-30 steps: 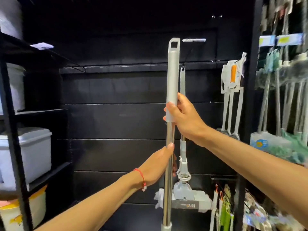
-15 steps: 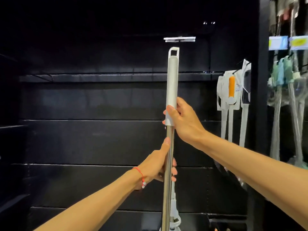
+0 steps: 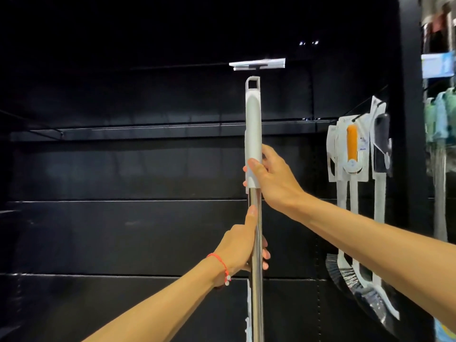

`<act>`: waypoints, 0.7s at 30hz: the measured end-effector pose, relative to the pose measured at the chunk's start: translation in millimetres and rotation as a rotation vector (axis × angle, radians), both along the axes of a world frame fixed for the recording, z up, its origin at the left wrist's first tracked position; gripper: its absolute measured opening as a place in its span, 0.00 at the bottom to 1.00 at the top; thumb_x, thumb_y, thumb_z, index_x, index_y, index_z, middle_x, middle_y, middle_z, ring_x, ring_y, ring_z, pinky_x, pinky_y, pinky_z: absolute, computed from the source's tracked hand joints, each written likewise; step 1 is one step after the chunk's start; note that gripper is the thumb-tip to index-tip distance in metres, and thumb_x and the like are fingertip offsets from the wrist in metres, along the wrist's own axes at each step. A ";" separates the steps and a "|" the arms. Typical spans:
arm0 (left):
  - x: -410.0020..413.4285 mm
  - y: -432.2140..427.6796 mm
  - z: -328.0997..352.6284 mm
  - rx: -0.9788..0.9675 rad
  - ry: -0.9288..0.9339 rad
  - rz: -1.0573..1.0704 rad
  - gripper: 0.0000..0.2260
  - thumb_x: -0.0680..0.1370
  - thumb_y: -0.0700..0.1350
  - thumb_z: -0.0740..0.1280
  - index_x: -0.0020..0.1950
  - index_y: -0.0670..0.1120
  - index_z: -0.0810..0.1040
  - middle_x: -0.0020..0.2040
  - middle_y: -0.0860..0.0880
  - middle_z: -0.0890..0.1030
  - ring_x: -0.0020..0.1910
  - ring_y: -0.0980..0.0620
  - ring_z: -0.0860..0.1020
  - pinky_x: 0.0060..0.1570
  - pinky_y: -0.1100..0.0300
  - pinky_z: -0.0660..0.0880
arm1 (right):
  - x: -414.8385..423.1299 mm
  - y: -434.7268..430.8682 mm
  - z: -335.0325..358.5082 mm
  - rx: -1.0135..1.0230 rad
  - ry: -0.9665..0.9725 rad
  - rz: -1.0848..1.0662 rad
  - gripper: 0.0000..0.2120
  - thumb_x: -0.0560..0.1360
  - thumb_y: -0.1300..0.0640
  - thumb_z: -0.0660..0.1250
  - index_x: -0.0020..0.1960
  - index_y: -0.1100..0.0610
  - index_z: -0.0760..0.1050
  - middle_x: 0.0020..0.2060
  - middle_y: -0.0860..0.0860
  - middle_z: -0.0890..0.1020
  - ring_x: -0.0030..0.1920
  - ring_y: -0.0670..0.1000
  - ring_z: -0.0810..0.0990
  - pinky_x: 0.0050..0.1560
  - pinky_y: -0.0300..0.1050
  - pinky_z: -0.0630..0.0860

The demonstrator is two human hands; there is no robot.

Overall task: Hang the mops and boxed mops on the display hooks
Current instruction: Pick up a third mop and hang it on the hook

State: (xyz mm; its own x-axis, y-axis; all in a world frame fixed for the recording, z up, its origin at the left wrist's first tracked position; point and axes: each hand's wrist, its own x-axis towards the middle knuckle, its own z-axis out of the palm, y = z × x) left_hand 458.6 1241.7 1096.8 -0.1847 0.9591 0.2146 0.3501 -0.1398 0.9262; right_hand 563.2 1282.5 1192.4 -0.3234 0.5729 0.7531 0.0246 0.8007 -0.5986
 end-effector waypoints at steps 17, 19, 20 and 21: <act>-15.5 16.6 -2.6 -0.015 -0.030 -0.026 0.40 0.76 0.77 0.48 0.42 0.43 0.80 0.36 0.43 0.84 0.34 0.45 0.83 0.49 0.45 0.86 | -7.1 18.9 -2.0 0.026 -0.035 -0.047 0.07 0.86 0.52 0.60 0.64 0.49 0.67 0.51 0.46 0.78 0.43 0.47 0.81 0.39 0.35 0.79; -19.4 17.4 -6.9 -0.022 -0.029 -0.024 0.40 0.76 0.77 0.48 0.42 0.43 0.80 0.36 0.44 0.84 0.35 0.45 0.84 0.49 0.45 0.86 | -7.5 20.2 -4.4 0.000 -0.049 -0.033 0.08 0.86 0.52 0.60 0.65 0.49 0.68 0.52 0.46 0.79 0.44 0.48 0.82 0.40 0.36 0.80; -21.2 17.1 -9.2 -0.032 -0.036 -0.026 0.39 0.76 0.77 0.48 0.42 0.43 0.80 0.35 0.44 0.84 0.35 0.45 0.84 0.49 0.45 0.86 | -9.1 21.5 -6.5 -0.011 -0.052 -0.034 0.10 0.86 0.52 0.60 0.66 0.50 0.68 0.53 0.48 0.79 0.45 0.49 0.82 0.41 0.37 0.80; -23.3 18.1 -11.3 -0.043 -0.044 -0.028 0.39 0.76 0.77 0.49 0.41 0.43 0.80 0.35 0.44 0.84 0.35 0.45 0.84 0.50 0.44 0.85 | -11.0 23.2 -8.9 -0.019 -0.056 -0.040 0.11 0.86 0.51 0.60 0.67 0.51 0.68 0.55 0.49 0.80 0.45 0.49 0.83 0.41 0.36 0.80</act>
